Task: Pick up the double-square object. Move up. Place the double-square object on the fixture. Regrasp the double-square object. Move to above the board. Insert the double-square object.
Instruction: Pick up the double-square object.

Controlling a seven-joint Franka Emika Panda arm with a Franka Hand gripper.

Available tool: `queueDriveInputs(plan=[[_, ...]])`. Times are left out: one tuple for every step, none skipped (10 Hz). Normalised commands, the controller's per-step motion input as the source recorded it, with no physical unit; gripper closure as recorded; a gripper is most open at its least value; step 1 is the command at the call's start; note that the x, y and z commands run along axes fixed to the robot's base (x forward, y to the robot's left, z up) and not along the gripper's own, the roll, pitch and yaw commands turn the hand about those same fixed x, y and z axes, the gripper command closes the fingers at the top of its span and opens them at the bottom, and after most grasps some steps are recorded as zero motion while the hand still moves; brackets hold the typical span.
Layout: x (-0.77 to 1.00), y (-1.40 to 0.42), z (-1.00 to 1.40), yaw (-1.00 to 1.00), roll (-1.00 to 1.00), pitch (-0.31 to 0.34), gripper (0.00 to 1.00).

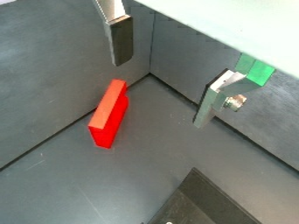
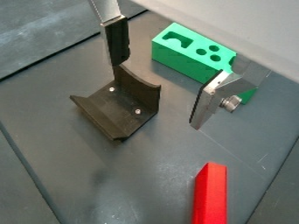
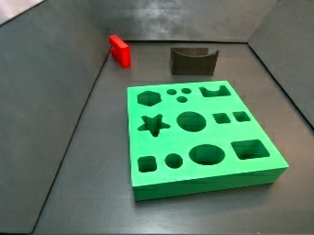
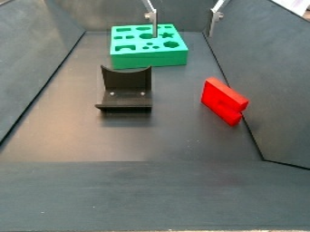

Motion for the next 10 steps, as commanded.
queueDriveInputs(plan=[[-0.41,-0.13,-0.39,0.0,0.08,-0.119,0.0],[-0.64,-0.13,-0.62,0.1,0.12,-0.097,0.0],[-0.66,-0.13,-0.52,0.32,0.15,-0.1,0.0],[-0.61,-0.06,-0.42,0.55,0.17,-0.123,0.0],[-0.41,-0.07,-0.41,0.62,0.09,-0.154,0.0],[-0.18,-0.11,-0.47,0.57,0.07,-0.11,0.0],[-0.1,-0.11,-0.53,0.48,0.07,-0.09,0.0],[-0.09,-0.09,-0.57,0.45,0.11,-0.051,0.0],[-0.11,-0.11,-0.61,0.46,0.23,0.0,0.0],[-0.16,-0.07,-0.67,0.41,0.19,0.0,0.0]])
